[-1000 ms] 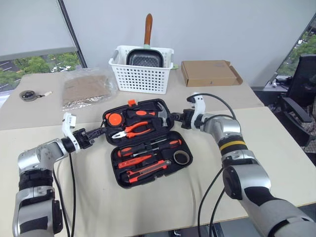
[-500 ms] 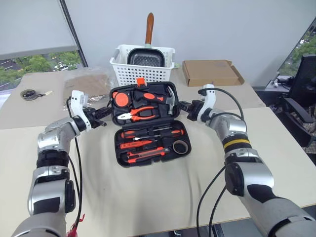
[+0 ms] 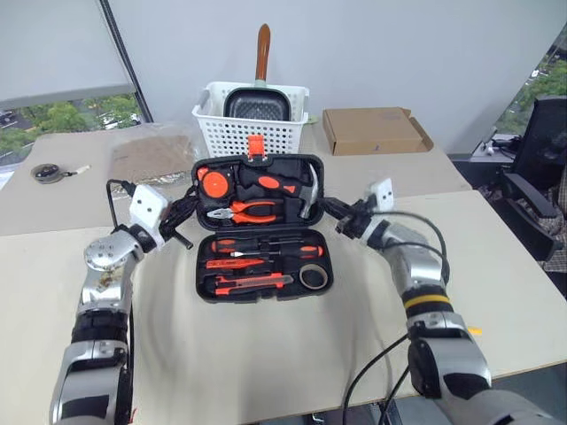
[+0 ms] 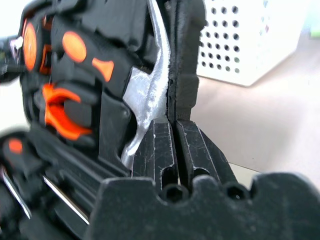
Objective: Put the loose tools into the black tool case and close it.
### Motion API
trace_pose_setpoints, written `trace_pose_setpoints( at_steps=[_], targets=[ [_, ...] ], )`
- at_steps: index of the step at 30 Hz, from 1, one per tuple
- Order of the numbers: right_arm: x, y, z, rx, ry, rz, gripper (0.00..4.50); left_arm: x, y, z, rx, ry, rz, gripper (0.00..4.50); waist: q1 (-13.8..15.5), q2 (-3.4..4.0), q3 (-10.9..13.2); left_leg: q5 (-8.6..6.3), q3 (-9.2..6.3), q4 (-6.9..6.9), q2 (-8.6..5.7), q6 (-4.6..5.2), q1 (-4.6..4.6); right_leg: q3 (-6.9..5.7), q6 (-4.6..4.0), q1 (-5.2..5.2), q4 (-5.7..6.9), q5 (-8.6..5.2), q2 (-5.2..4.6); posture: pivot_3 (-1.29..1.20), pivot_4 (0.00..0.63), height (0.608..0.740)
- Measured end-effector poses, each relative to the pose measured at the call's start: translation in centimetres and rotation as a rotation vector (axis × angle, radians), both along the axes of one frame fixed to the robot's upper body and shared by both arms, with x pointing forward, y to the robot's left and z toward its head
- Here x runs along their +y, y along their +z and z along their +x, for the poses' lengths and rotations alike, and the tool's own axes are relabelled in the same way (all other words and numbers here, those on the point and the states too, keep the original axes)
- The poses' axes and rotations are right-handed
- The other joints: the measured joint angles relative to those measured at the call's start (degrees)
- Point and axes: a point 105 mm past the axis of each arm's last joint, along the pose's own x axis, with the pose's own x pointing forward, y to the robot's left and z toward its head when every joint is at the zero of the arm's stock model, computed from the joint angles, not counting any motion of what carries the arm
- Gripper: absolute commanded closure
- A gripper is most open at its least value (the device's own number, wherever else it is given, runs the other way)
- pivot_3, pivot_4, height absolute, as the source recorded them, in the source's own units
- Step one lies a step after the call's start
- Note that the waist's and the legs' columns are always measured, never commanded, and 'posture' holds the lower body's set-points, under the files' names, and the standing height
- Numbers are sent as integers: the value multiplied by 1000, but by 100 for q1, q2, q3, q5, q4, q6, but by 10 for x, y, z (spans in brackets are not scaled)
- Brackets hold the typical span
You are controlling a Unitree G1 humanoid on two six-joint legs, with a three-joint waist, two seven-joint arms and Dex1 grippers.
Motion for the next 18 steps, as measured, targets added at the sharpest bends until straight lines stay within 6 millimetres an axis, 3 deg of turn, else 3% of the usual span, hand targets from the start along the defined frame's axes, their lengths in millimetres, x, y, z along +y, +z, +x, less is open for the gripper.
trace_pose_setpoints(
  at_steps=[6, 15, 17, 18],
  targets=[
    [-2, -5, -15, -254, 23, -171, 4500, 1, -7, -18, -173, 23, 144, 4444, 8, 0, 0, -1, 1, 0, 4, 7, 22, 2, 12, 1, -1, -8, -2, 0, 150, 700],
    [-8, -15, -28, -458, 11, -292, 4500, 6, -22, -41, -330, -13, 352, 4444, 30, 0, 0, 6, 6, 1, 6, 30, 33, 0, 12, 5, 4, -7, -13, 0, 150, 700],
    [-9, -17, -30, -477, 14, -311, 4500, 7, -26, -45, -333, -26, 378, 3739, 31, 0, 0, 6, 10, 1, 6, 31, 37, 0, 12, 5, 7, -7, -17, 0, 150, 700],
    [-10, -17, -31, -485, 19, -321, 4135, 7, -29, -46, -324, -38, 393, 3506, 30, 0, 0, 6, 11, 1, 7, 32, 38, 0, 12, 5, 7, -7, -17, 0, 150, 700]
  ],
)
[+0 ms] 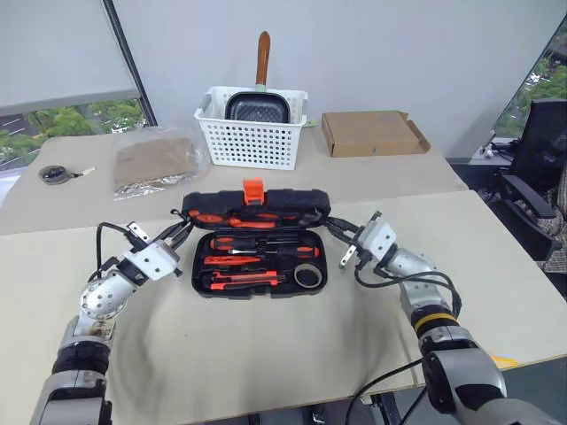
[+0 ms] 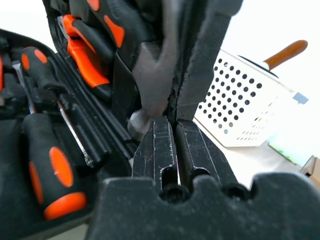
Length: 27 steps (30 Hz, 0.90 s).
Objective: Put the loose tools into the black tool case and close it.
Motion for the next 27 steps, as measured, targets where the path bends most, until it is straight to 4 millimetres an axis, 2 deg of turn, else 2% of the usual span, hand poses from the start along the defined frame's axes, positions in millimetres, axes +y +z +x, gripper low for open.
trace_pose_setpoints(
  at_steps=[1, 3, 5, 6, 7, 9, 10, 11, 13, 16, 18, 21, 23, 24, 25, 27],
  targets=[
    [0, 0, -1, -4, 6, -15, 3767, -1, -4, -1, 18, -9, 10, 3228, 0, 1, -1, 0, 2, 0, 0, 1, 3, 1, 0, 1, 1, 0, -1, 0, 150, 700],
    [-1, -6, -4, 8, 39, -75, 3188, -2, -17, -9, 91, -43, 10, 2390, -9, 2, -1, -4, 10, -1, 6, 6, 10, 1, 1, 2, 1, -1, -1, 0, 150, 700],
    [-7, -17, -16, 40, 78, -138, 2386, -3, -25, -25, 157, -111, 15, 1551, -4, 2, -2, -10, 9, -2, 12, 10, 8, -2, 0, 1, 0, -2, -1, 0, 150, 700],
    [-10, -24, -21, 63, 87, -160, 2172, -2, -25, -30, 172, -134, 19, 1304, 3, 2, -2, -14, 9, -2, 14, 11, 11, -3, 0, 2, 2, -2, -1, 0, 150, 700],
    [-17, -26, -31, 93, 99, -148, 1713, 3, -29, -46, 247, -174, -1, 826, 17, 13, -9, -24, 7, -3, 18, 12, 9, -1, -6, -1, 1, -6, -6, 0, 150, 700],
    [-39, -33, -49, 178, 115, -198, 1668, 18, -36, -65, 367, -174, -76, 77, 42, 58, -36, -62, 10, 0, 18, 31, 40, 5, 0, 25, 2, -22, -22, 0, 150, 700],
    [-54, -43, -60, 271, 114, -244, 1668, 27, -45, -73, 451, -142, -132, 77, 70, 73, -39, -76, 15, 1, 14, 44, 53, 5, 20, 38, -1, -41, -28, 0, 150, 700],
    [-60, -49, -68, 338, 120, -255, 1668, 32, -53, -78, 504, -117, -181, 77, 94, 74, -35, -80, 18, 4, 14, 47, 49, 2, 24, 37, -8, -45, -26, 0, 150, 700],
    [-59, -55, -87, 471, 178, -280, 1668, 42, -63, -84, 572, -54, -286, 77, 130, 50, -21, -81, 15, 13, 17, 48, 42, -1, 23, 32, -12, -49, -21, 0, 150, 700],
    [-46, -47, -105, 578, 255, -301, 1668, 57, -59, -79, 571, 28, -367, 77, 178, 29, -14, -99, 8, 19, 22, 15, 46, -13, 23, 34, -12, -49, -23, 0, 150, 700],
    [-32, -41, -111, 651, 277, -272, 1668, 73, -48, -63, 523, 113, -443, 77, 236, 18, -12, -105, 2, 19, 24, 1, 51, -17, 23, 34, -12, -50, -21, 0, 150, 700],
    [-14, -36, -111, 700, 280, -217, 1668, 76, -30, -44, 460, 136, -506, 77, 310, 8, -11, -100, 1, 19, 25, -9, 49, -22, 26, 29, -12, -48, -17, 0, 150, 700],
    [-4, -36, -103, 742, 250, -160, 1668, 77, -16, -27, 415, 146, -555, 77, 344, -2, -11, -94, 2, 25, 24, -11, 35, -24, 28, 22, -10, -47, -10, 0, 150, 700],
    [2, -37, -99, 759, 240, -131, 1668, 77, -7, -18, 386, 147, -573, 77, 349, -9, -13, -88, 3, 25, 24, -14, 28, -24, 30, 20, -9, -44, -9, 0, 150, 700],
    [7, -38, -88, 772, 191, -95, 1668, 77, 11, -1, 337, 153, -614, 77, 352, -34, -12, -70, -1, 29, 23, -10, 13, -24, 27, 13, -4, -33, -2, 0, 150, 700],
    [20, -32, -74, 764, 156, -28, 1668, 69, 42, 17, 255, 122, -628, 77, 333, -58, -13, -34, -2, 32, 25, 7, -20, -28, 23, -5, -14, -9, 6, 0, 150, 700]
  ],
)
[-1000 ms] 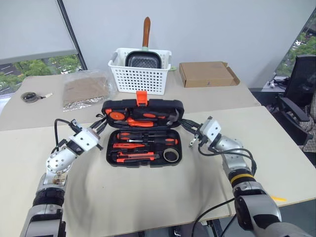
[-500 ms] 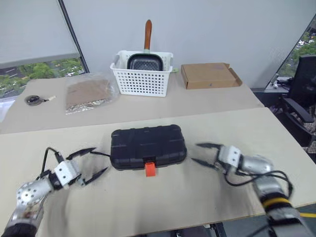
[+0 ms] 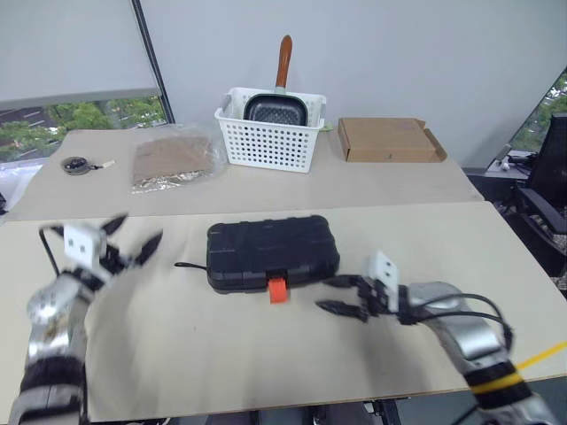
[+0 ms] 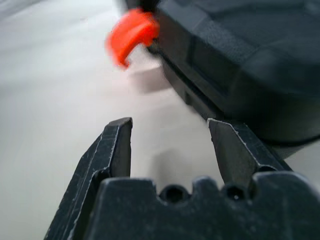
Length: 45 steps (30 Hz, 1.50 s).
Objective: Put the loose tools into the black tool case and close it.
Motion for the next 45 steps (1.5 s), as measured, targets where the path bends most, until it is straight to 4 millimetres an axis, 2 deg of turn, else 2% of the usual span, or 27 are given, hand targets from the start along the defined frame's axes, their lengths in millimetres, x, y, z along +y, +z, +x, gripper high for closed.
trace_pose_setpoints(
  at_steps=[1, 3, 4, 6, 10, 11, 12, 16, 17, 19, 21, 24, 27, 30, 33, 36, 38, 45],
  targets=[
    [6, 3, 13, -2, -62, 29, 1668, -10, 22, 11, -64, -16, 8, 77, -31, -2, -1, 10, 2, -1, -7, 8, 0, 5, -15, 1, 1, 9, -2, 0, 150, 700],
    [13, 9, 31, -25, -137, 57, 1668, -29, 48, 23, -138, -61, 21, 77, -77, -1, -1, 9, 11, -8, -15, 11, 1, 14, -19, 1, -6, 12, -6, 0, 150, 700],
    [15, 12, 40, -35, -174, 62, 1668, -41, 58, 29, -164, -92, 18, 77, -89, -1, -1, 8, 12, -8, -15, 12, 1, 13, -19, 2, -8, 12, -5, 0, 150, 700],
    [16, 14, 53, -56, -229, 56, 1668, -63, 65, 35, -176, -155, 12, 77, -110, 0, -2, 21, 17, -16, -19, -11, -2, 13, -27, 2, -1, 17, -4, 0, 150, 700],
    [16, 18, 74, -101, -319, 60, 1668, -112, 58, 45, -103, -318, -4, 77, -126, -1, -2, 30, 17, -16, -25, -25, -14, 9, -34, 2, -2, 22, -1, 0, 150, 700],
    [14, 18, 79, -115, -349, 63, 1668, -133, 51, 45, -60, -388, 24, 77, -137, -1, -2, 30, 17, -17, -28, -24, -17, 9, -26, 2, -5, 17, -1, 0, 150, 700],
    [11, 18, 81, -124, -368, 61, 1668, -146, 44, 45, -22, -435, 56, 77, -145, -1, -2, 30, 18, -17, -29, -24, -17, 10, -20, 2, -5, 14, -1, 0, 150, 700],
    [3, 25, 79, -159, -374, 64, 1668, -178, 15, 43, 105, -527, 150, 77, -184, 1, -1, 29, 14, -21, -28, -22, -18, 11, -8, 1, -6, 7, -1, 0, 150, 700],
    [0, 30, 71, -172, -365, 64, 1668, -186, 7, 43, 130, -529, 171, 77, -185, 1, -1, 28, 10, -23, -28, -22, -18, 11, -7, 1, -6, 5, -1, 0, 150, 700],
    [-1, 37, 58, -170, -338, 76, 1668, -186, -4, 47, 172, -500, 199, 77, -189, 1, -1, 24, 4, -23, -26, -15, -17, 9, -4, 2, -7, 4, 0, 0, 150, 700],
    [-4, 35, 47, -149, -322, 45, 1668, -189, -13, 48, 211, -488, 217, 77, -197, 2, -1, -4, 2, -23, -26, 33, -15, 11, -2, 2, -8, 2, -6, 0, 150, 700],
    [-3, 25, 28, -80, -265, -46, 1668, -194, -18, 48, 236, -483, 241, 77, -197, 5, -3, -8, 4, -22, -27, 38, -5, 15, -1, 8, -36, 2, -9, 0, 150, 700],
    [6, 17, 21, -24, -245, -84, 1668, -202, -22, 46, 246, -492, 260, 77, -197, 5, -4, -7, 0, -19, -25, 37, 8, 15, -1, 15, -29, 2, -8, 0, 150, 700],
    [15, 8, 21, -3, -256, -119, 1668, -208, -25, 43, 252, -502, 253, 77, -179, 13, -9, -4, -2, -18, -25, 34, 15, 16, -1, 17, -15, 2, -10, 0, 150, 700],
    [20, 7, 27, 5, -287, -124, 1668, -211, -26, 40, 250, -499, 239, 77, -171, 15, -10, -3, -2, -14, -25, 33, 16, 17, -1, 17, -9, 2, -9, 0, 150, 700],
    [22, 8, 29, 15, -292, -122, 940, -212, -25, 38, 248, -500, 239, 0, -149, 16, -11, -3, -2, -14, -26, 33, 13, 17, -1, 17, -10, 2, -10, 0, 150, 700],
    [26, 9, 29, 11, -285, -118, 302, -212, -25, 38, 247, -499, 239, 0, -141, 17, -12, -3, -1, -14, -27, 33, 12, 17, -1, 17, -13, 2, -10, 0, 150, 700],
    [37, 2, 33, 26, -283, -128, 302, -207, -26, 39, 248, -477, 259, 0, -147, 18, -13, -3, -2, -14, -25, 33, 18, 17, -1, 17, -8, 2, -8, 0, 150, 700]
  ],
)
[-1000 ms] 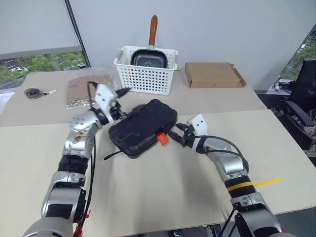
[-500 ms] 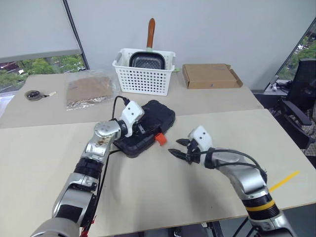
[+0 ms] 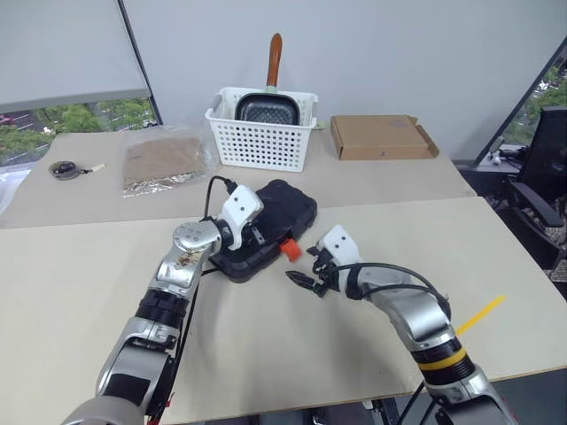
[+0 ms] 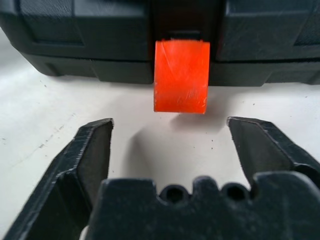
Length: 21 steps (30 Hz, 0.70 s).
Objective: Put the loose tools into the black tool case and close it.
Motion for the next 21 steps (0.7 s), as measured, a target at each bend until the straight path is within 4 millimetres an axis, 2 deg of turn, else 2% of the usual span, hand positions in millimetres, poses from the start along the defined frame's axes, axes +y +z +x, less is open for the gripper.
trace_pose_setpoints(
  at_steps=[3, 4, 5, 13, 14, 21],
  targets=[
    [2, 1, 6, -12, -15, -2, 302, 3, 0, 0, 0, 8, 4, 0, -9, 2, -1, 1, -1, 0, 1, -2, 2, 0, 0, 0, 4, 0, 1, 0, 150, 700],
    [4, 2, 8, -19, -21, 8, 534, 5, 0, 1, -1, 12, 4, 0, -15, 2, -1, 1, -1, 0, 3, -2, 3, 0, 0, 0, 4, 0, 1, 0, 150, 700],
    [4, 2, 8, -20, -22, 9, 534, 5, 0, 1, -1, 13, 4, 0, -16, 2, -1, 1, -1, -1, 3, -2, 3, 0, 0, 0, 4, 0, 1, 0, 150, 700],
    [6, 1, 10, -26, -22, 9, 3212, 7, 0, 2, 1, 24, 0, 0, -32, 2, -1, 1, 0, 0, 1, -2, 2, 1, 0, 0, 4, 0, 0, 0, 150, 700],
    [6, 1, 10, -26, -22, 9, 3323, 8, -1, 2, 0, 26, 0, 0, -31, 2, -1, 1, 0, 0, 2, -2, 3, 0, 0, 0, 4, 0, 0, 0, 150, 700],
    [8, 9, 12, -83, -16, 33, 3323, 10, -1, 2, 0, 34, 0, 0, -48, 2, -1, 2, -1, 0, 2, -3, 2, 0, 0, -1, 4, 0, 0, 0, 150, 700]
  ],
)
